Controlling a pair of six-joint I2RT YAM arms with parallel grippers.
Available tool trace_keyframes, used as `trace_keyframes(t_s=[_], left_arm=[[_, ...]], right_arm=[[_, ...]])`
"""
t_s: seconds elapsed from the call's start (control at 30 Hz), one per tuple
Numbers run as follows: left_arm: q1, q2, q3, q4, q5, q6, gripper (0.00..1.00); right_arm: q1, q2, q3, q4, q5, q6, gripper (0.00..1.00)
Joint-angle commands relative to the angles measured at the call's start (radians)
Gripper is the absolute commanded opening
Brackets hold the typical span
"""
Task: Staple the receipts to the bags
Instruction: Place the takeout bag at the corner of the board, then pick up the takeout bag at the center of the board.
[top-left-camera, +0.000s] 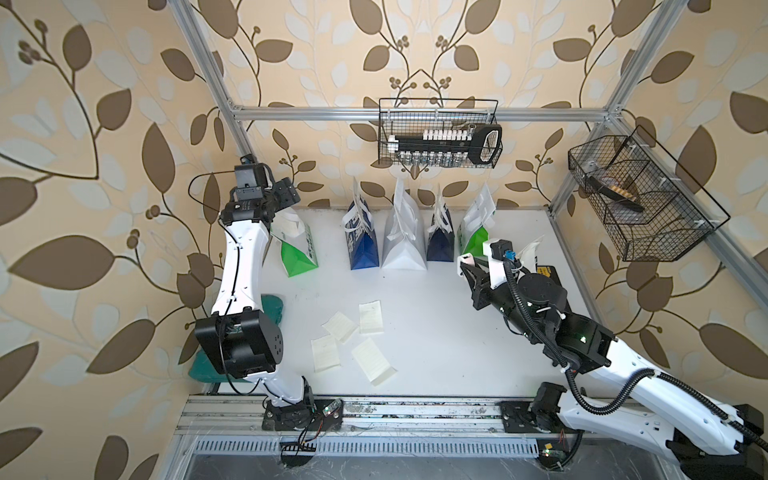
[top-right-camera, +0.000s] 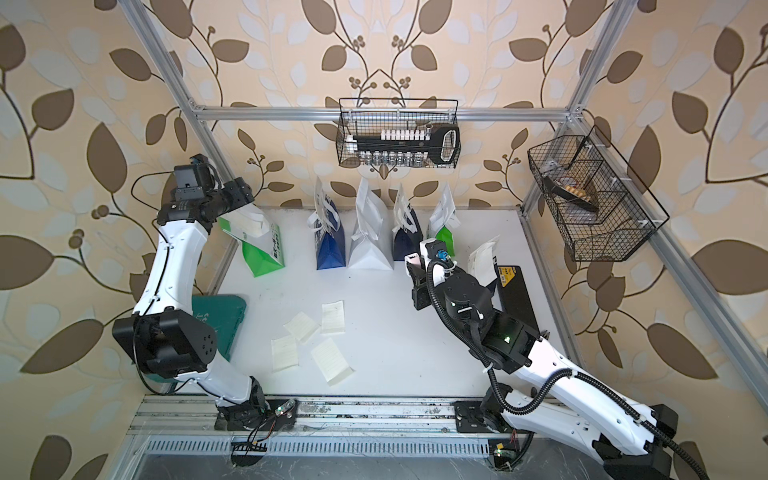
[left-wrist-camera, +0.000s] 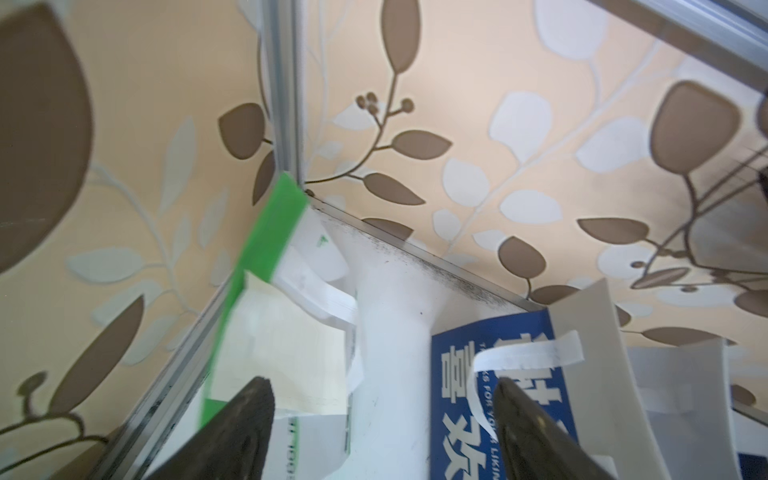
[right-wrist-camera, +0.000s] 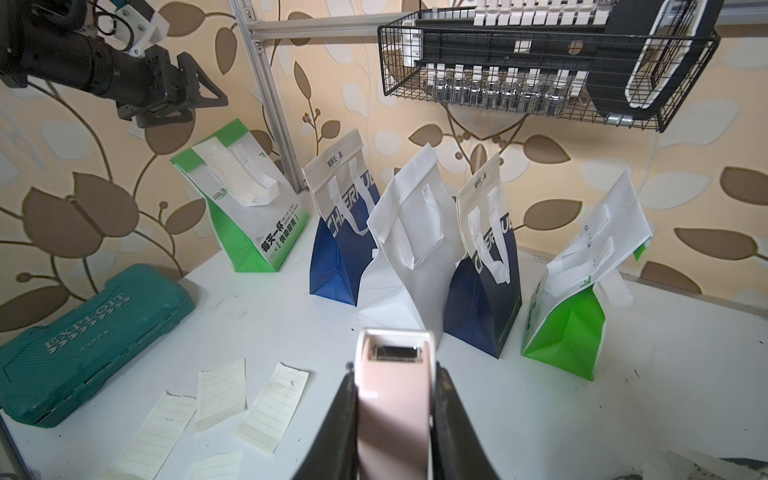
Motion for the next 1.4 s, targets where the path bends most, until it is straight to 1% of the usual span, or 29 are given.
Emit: trace_keyframes(t_s=[0.0,0.1,0.2,0.27,0.37,0.47,0.5,0.63,0.83,1.03,1.17,1.27,1.37], left_arm=[[-0.121,-0.049,0.036,-0.051,0.049,0.042,0.84],[-0.195,-0.034,0.023,-0.089,0.129,0.021,0.83],[-0.303,-0.040,-0.035,-0.062,0.100,0.049,0.84],[-0.348,-0.024,-0.039,-0.057,0.067,0.055,0.84],[-0.352,0.001,-0.031,-0.045,0.038,0.040,0.84],[-0.353,0.055,0.017,-0.065,0.017,0.036,0.84],[-0.353,0.073,0.031,-0.070,0.015,0.035,0.82],[-0.354,0.146,0.089,-0.096,0.006,0.040,0.73],[-0.355,0.184,0.088,-0.087,-0.036,0.060,0.54],[-0.353,0.185,0.087,-0.082,-0.084,0.074,0.36],[-0.352,0.180,0.080,-0.076,-0.086,0.084,0.28],[-0.350,0.174,0.077,-0.068,-0.086,0.094,0.20],[-0.345,0.164,0.077,-0.065,-0.091,0.106,0.09]], right_arm=[[-0.003,-0.014,-0.012,-0.003,-0.010,0.015,0.00],[-0.002,-0.011,-0.013,-0.003,-0.011,0.018,0.00],[-0.003,-0.001,-0.012,-0.002,-0.012,0.018,0.00],[-0.003,0.004,-0.008,-0.004,-0.014,0.017,0.00],[-0.002,0.004,-0.006,-0.008,-0.016,0.018,0.00],[-0.003,0.001,-0.008,-0.012,-0.012,0.018,0.00],[-0.003,0.000,-0.006,-0.014,-0.011,0.018,0.00],[-0.003,-0.001,-0.005,-0.021,-0.004,0.018,0.00],[-0.003,0.009,0.004,-0.026,-0.002,0.013,0.00],[-0.002,0.014,0.005,-0.028,-0.003,0.015,0.00],[-0.003,0.020,0.001,-0.031,-0.005,0.021,0.00],[-0.002,0.032,0.000,-0.050,-0.012,0.034,0.00],[-0.002,0.034,-0.007,-0.074,-0.020,0.052,0.00]])
